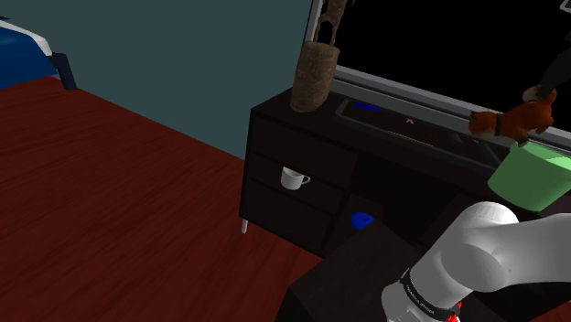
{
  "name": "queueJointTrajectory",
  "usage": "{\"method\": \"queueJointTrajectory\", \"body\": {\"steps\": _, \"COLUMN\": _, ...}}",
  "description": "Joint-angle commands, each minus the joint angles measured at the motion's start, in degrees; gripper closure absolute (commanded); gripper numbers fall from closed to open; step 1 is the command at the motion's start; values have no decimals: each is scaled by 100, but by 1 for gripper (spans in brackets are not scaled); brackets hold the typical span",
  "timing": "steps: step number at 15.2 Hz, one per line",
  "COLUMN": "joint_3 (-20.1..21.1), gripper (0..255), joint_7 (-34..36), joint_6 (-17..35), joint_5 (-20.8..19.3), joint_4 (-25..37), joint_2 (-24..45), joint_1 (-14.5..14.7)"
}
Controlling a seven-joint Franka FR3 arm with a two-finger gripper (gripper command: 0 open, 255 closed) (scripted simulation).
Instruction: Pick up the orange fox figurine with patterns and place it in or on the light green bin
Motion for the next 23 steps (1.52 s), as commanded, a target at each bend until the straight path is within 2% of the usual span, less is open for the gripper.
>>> {"method": "queueJointTrajectory", "body": {"steps": 1, "joint_3": -149, "gripper": 255, "joint_7": -287, "joint_6": -95, "joint_5": -211, "joint_4": 71, "joint_2": -122, "joint_1": -40}}
{"method": "queueJointTrajectory", "body": {"steps": 8, "joint_3": -686, "gripper": 255, "joint_7": -1322, "joint_6": -427, "joint_5": -914, "joint_4": 620, "joint_2": -341, "joint_1": -70}}
{"method": "queueJointTrajectory", "body": {"steps": 14, "joint_3": -1311, "gripper": 255, "joint_7": -2389, "joint_6": -654, "joint_5": -1581, "joint_4": 1412, "joint_2": -343, "joint_1": 86}}
{"method": "queueJointTrajectory", "body": {"steps": 19, "joint_3": -1219, "gripper": 255, "joint_7": -2177, "joint_6": -391, "joint_5": -1645, "joint_4": 722, "joint_2": -745, "joint_1": -102}}
{"method": "queueJointTrajectory", "body": {"steps": 23, "joint_3": -1090, "gripper": 255, "joint_7": -1820, "joint_6": -420, "joint_5": -1948, "joint_4": 269, "joint_2": -1297, "joint_1": 89}}
